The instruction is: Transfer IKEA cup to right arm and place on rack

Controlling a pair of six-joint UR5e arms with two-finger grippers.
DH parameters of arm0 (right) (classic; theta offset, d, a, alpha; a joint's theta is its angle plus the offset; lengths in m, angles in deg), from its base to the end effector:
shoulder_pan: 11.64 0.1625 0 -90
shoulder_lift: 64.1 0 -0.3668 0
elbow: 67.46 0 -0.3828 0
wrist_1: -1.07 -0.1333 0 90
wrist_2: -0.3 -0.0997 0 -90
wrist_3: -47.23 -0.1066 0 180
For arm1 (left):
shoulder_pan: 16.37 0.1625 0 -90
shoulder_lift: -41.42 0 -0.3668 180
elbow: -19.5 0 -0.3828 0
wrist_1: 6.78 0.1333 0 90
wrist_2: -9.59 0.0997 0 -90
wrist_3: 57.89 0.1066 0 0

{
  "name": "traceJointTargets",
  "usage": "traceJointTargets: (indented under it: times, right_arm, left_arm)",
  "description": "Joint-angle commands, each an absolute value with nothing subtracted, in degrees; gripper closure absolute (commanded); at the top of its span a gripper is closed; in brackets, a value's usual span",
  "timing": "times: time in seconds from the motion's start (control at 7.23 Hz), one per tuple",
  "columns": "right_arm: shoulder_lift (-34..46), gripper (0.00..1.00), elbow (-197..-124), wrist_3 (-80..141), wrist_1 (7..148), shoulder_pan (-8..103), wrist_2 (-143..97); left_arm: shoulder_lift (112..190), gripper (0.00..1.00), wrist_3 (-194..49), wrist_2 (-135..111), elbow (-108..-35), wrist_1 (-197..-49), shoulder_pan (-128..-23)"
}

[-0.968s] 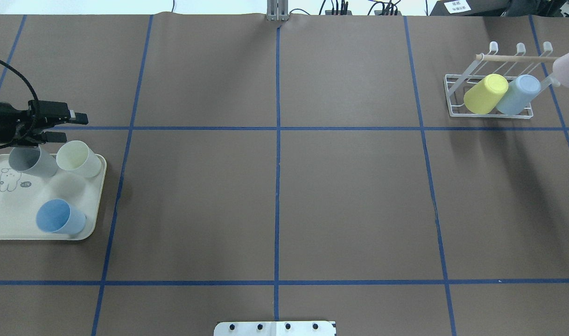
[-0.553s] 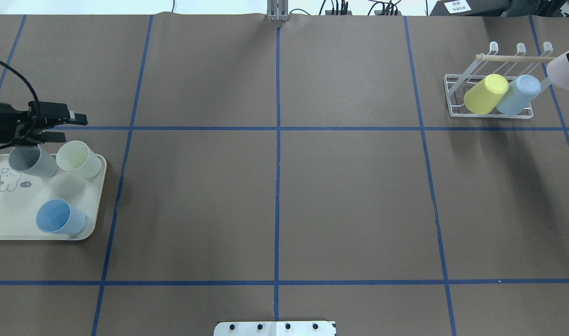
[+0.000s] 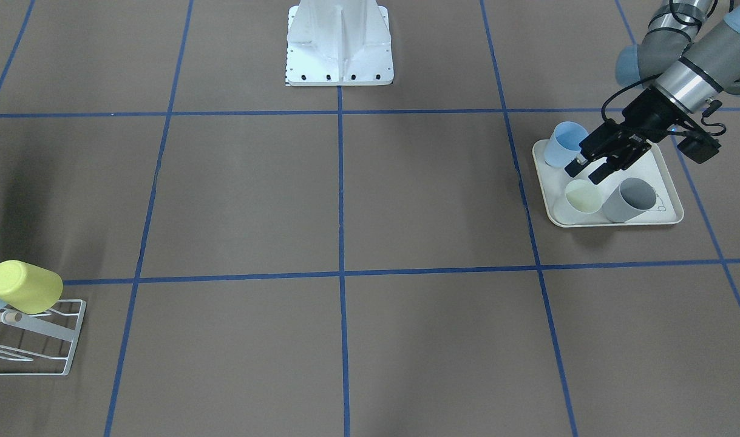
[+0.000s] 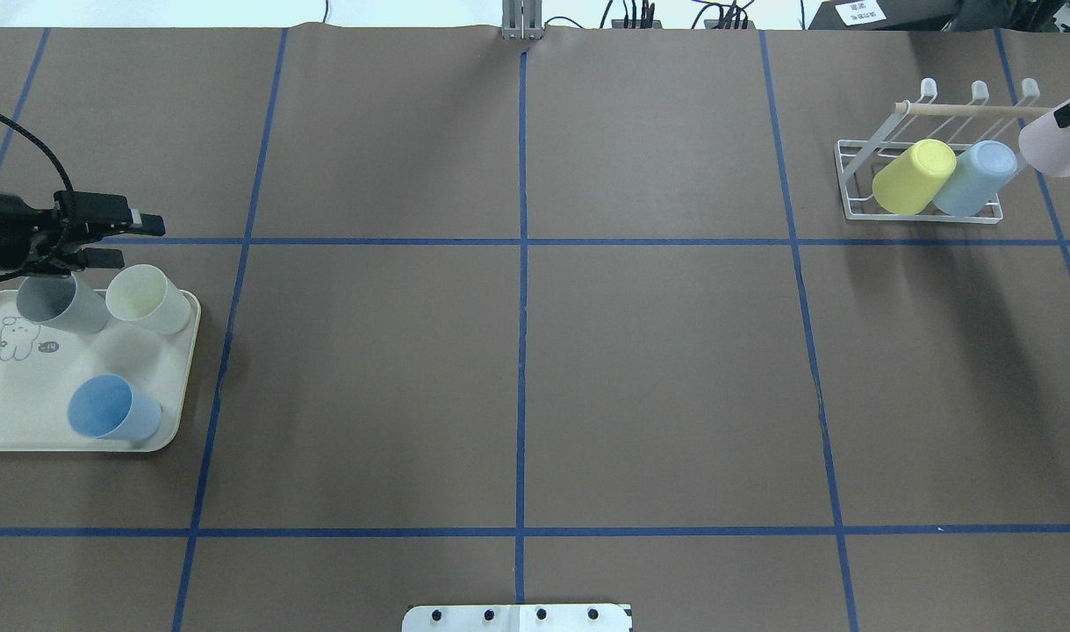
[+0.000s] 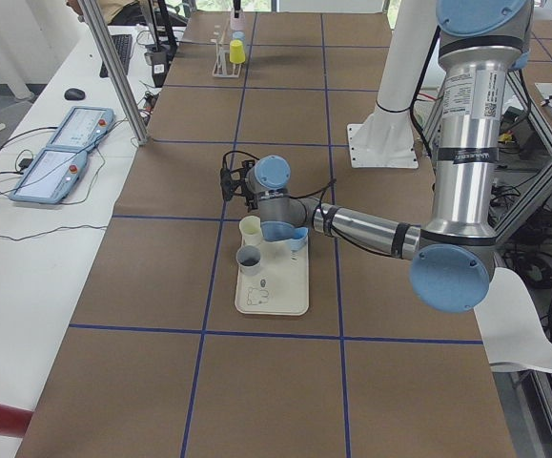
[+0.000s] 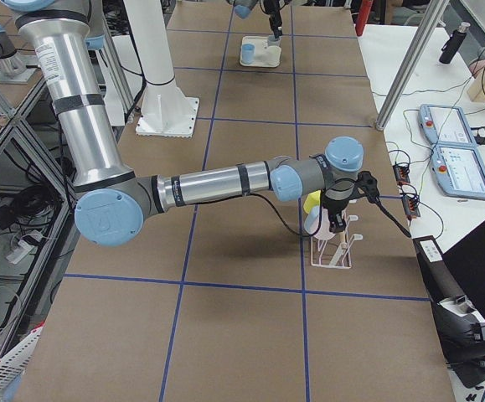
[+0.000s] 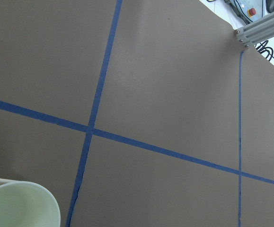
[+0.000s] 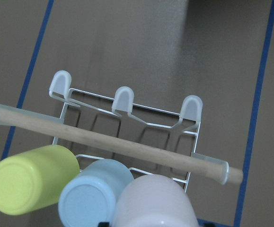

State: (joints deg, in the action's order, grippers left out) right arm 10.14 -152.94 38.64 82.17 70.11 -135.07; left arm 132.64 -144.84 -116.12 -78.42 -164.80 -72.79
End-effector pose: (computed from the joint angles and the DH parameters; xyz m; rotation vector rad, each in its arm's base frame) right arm -0.0285 -0.5966 0.4769 0.2145 -0.8238 -0.1336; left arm 0.2131 -0.4495 0.3904 0.1885 1.3858 -0.3568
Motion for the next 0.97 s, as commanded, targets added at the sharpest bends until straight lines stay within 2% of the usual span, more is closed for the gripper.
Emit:
traceJointTargets:
  times: [0.0, 0.55, 0.83]
  right_arm:
    - [9.2, 0.75, -151.4, 38.8, 82.0, 69.4, -135.0]
    - [9.2, 0.67, -149.1, 39.1, 81.3, 68.5, -134.9]
    - [9.1, 0.49, -149.0, 39.1, 81.0, 67.6, -134.5]
  left_arm:
    - [132.6, 0.00, -144.9, -116.1, -78.5, -164.8, -72.8]
    - [132.5, 0.00, -144.9, -116.1, -79.0, -164.8, -72.8]
    - [132.5, 0.00, -144.9, -116.0, -78.9, -164.8, -72.8]
